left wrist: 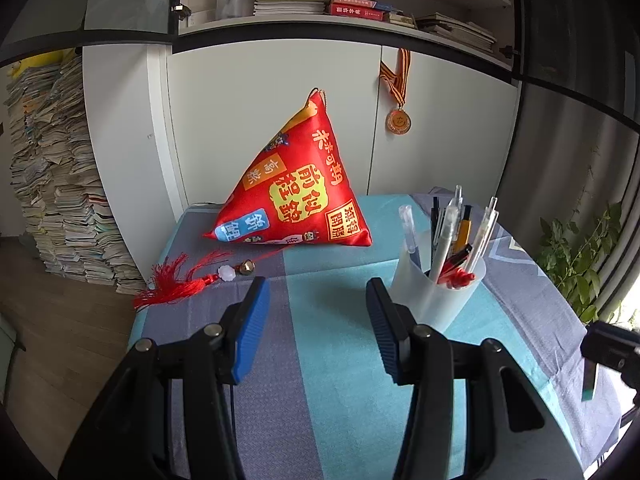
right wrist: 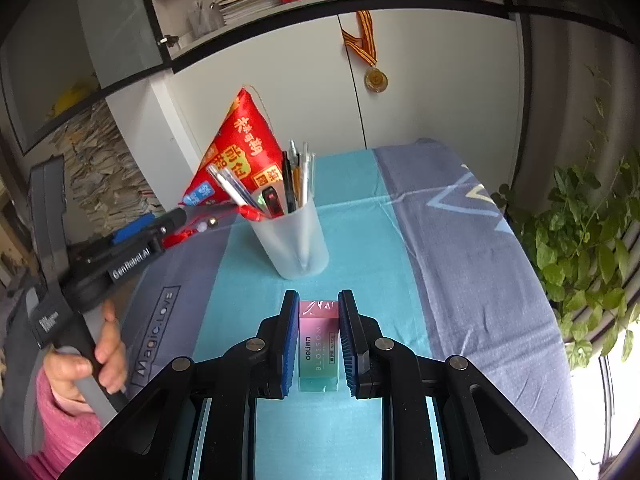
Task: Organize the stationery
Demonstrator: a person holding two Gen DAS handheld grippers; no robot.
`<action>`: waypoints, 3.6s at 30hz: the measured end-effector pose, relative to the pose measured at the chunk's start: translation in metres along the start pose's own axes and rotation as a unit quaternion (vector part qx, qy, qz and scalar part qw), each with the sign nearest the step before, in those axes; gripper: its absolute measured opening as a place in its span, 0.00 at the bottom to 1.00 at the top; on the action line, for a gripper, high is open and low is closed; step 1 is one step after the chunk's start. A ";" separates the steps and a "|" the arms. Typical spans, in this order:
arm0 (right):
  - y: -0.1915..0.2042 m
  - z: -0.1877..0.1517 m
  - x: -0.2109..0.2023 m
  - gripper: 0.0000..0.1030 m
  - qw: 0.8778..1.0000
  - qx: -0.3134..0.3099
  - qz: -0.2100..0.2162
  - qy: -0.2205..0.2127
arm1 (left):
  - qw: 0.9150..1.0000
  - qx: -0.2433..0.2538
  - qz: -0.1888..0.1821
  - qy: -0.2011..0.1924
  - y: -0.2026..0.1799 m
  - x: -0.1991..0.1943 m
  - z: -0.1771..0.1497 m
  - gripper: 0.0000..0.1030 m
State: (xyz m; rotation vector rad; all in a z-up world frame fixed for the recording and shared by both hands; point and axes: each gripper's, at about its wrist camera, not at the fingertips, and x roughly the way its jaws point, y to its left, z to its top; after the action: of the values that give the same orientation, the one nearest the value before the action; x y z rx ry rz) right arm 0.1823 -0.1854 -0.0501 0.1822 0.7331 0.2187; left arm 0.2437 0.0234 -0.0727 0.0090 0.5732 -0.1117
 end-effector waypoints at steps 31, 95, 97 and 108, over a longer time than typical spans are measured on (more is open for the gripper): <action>0.033 0.086 0.097 0.20 0.998 0.031 -0.022 -0.051 | 0.997 -0.044 -0.038 0.055 0.007 0.015 -0.015 0.48; 0.045 -0.003 -0.063 0.60 0.993 -0.039 -0.059 -0.090 | 0.999 0.002 0.027 -0.034 -0.018 -0.115 -0.026 0.88; 0.050 -0.008 -0.073 0.60 0.993 -0.044 -0.061 -0.095 | 0.998 0.002 0.036 -0.048 -0.017 -0.129 -0.028 0.94; 0.057 -0.033 -0.132 0.75 0.985 -0.045 -0.068 -0.155 | 0.995 0.028 0.046 -0.090 -0.029 -0.184 -0.036 0.99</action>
State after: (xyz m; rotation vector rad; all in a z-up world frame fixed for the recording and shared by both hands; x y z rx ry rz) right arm 0.0566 -0.1618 0.0243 0.0766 0.4233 0.0888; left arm 0.0680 0.0154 -0.0025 0.0781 0.3895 -0.0383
